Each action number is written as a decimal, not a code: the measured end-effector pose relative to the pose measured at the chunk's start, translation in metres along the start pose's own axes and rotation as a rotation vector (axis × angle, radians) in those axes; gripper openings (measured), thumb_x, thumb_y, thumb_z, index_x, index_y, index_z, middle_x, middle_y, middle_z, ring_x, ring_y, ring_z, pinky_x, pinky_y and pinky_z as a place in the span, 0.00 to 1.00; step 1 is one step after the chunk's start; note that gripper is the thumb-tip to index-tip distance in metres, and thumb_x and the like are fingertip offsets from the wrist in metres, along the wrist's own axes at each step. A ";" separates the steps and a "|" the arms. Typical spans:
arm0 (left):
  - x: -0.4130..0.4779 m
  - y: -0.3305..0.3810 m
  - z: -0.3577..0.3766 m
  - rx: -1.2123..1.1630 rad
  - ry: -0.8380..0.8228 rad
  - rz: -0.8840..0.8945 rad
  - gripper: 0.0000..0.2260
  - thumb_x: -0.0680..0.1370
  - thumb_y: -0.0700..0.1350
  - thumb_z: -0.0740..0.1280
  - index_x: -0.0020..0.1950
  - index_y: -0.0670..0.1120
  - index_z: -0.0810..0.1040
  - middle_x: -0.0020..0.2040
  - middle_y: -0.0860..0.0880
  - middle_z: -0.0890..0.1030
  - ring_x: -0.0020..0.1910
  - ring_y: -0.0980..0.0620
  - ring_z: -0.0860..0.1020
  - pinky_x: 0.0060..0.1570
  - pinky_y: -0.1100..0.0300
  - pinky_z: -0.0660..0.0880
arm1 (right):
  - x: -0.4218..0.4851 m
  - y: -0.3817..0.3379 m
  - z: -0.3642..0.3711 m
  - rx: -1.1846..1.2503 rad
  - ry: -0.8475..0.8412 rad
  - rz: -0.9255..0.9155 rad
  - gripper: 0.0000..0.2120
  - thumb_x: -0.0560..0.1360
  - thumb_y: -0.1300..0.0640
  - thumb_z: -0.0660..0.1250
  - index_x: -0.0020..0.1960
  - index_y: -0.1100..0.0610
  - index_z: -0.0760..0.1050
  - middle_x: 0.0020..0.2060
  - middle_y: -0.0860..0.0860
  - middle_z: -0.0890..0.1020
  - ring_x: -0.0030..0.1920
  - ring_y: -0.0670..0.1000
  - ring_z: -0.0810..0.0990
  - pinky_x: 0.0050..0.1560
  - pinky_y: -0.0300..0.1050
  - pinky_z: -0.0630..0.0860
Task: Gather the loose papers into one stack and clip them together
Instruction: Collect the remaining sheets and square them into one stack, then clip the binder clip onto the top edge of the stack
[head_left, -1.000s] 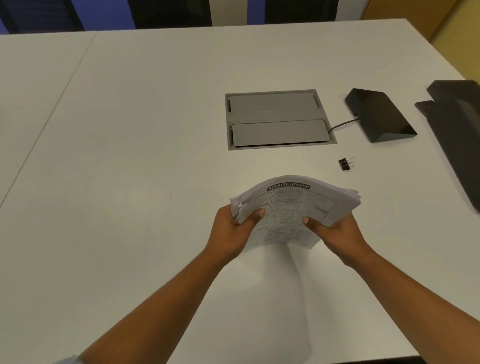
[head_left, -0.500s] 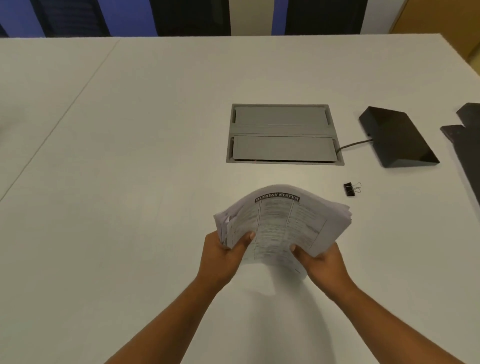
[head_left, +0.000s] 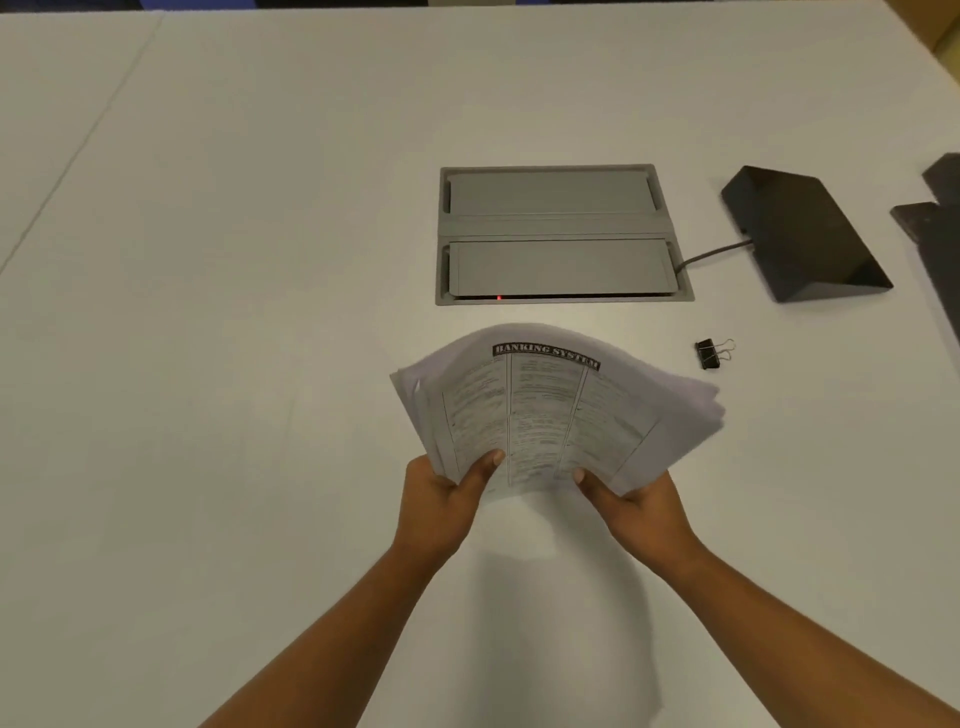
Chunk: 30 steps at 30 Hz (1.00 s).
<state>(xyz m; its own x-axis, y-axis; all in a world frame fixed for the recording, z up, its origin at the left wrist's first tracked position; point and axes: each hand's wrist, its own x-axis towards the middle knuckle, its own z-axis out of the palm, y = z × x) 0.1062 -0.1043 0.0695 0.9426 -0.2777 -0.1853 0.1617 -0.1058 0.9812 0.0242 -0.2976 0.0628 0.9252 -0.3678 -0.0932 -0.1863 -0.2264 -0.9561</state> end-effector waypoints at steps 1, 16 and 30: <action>0.003 -0.002 -0.002 -0.002 -0.013 -0.014 0.15 0.75 0.42 0.74 0.54 0.61 0.80 0.48 0.63 0.86 0.52 0.60 0.84 0.46 0.64 0.82 | 0.002 0.001 0.000 0.018 0.003 0.022 0.19 0.75 0.62 0.70 0.48 0.35 0.80 0.44 0.44 0.85 0.48 0.43 0.84 0.44 0.39 0.82; 0.064 0.010 -0.017 -0.239 0.014 -0.158 0.11 0.80 0.39 0.66 0.62 0.43 0.80 0.53 0.43 0.87 0.53 0.43 0.85 0.53 0.48 0.83 | 0.003 0.035 -0.020 0.347 -0.398 0.623 0.20 0.74 0.67 0.69 0.65 0.60 0.75 0.59 0.58 0.83 0.59 0.58 0.82 0.60 0.61 0.77; 0.111 -0.017 0.011 -0.180 0.109 -0.220 0.07 0.78 0.39 0.70 0.55 0.47 0.83 0.43 0.52 0.88 0.44 0.51 0.87 0.45 0.55 0.85 | 0.035 0.043 -0.029 0.264 -0.561 0.748 0.21 0.74 0.58 0.72 0.66 0.54 0.76 0.59 0.53 0.83 0.60 0.54 0.82 0.61 0.57 0.77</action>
<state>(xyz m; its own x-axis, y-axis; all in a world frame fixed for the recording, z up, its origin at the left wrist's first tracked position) 0.2051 -0.1444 0.0315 0.9033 -0.1615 -0.3974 0.4059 0.0219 0.9137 0.0393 -0.3462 0.0263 0.6334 0.1649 -0.7560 -0.7738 0.1261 -0.6208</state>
